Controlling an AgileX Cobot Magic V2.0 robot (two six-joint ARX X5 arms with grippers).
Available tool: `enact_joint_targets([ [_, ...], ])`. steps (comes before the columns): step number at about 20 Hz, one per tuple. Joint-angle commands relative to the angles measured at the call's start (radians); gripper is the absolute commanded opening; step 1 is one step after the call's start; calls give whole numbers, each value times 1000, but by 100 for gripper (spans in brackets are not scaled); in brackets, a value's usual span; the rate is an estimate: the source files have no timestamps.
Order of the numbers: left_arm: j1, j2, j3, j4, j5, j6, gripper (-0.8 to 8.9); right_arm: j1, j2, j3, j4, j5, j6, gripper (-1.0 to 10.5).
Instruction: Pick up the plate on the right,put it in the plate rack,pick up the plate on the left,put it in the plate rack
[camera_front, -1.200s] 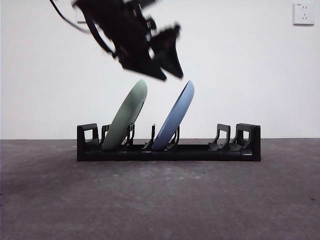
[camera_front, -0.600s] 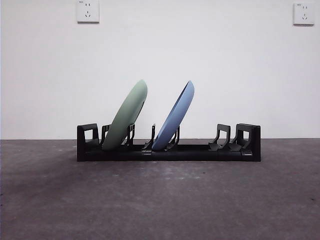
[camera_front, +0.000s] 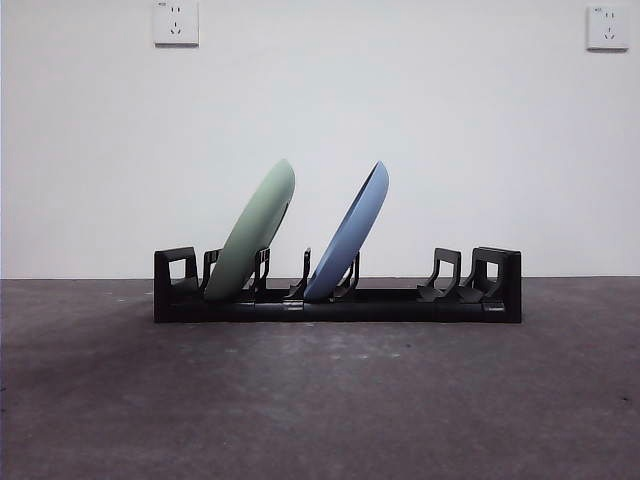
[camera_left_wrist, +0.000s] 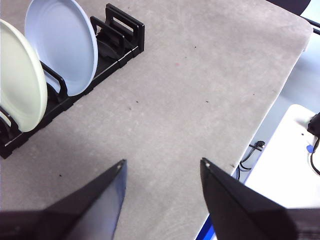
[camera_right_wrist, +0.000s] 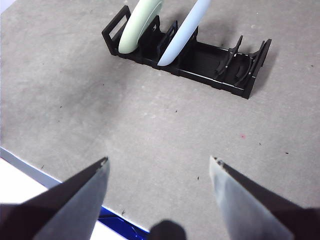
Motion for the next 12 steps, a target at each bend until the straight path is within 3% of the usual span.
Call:
enact_joint_targets([
  [1, -2, 5, -2, -1, 0, -10, 142, 0, 2, -7, -22, -5, -6, 222],
  [2, -2, 8, -2, -2, 0, 0, 12, 0, 2, -7, -22, -5, -8, 52],
  [3, -2, 9, -2, -2, 0, 3, -5, 0, 2, -7, -22, -5, -11, -7],
  [6, -2, 11, -2, -1, 0, 3, -5, 0, 2, -7, -22, -2, -10, -8],
  [9, -2, 12, -2, 0, -1, 3, -4, 0, 3, -7, -22, 0, 68, 1],
  [12, -2, 14, -2, 0, -1, 3, -4, 0, 8, -7, -22, 1, 72, 1],
])
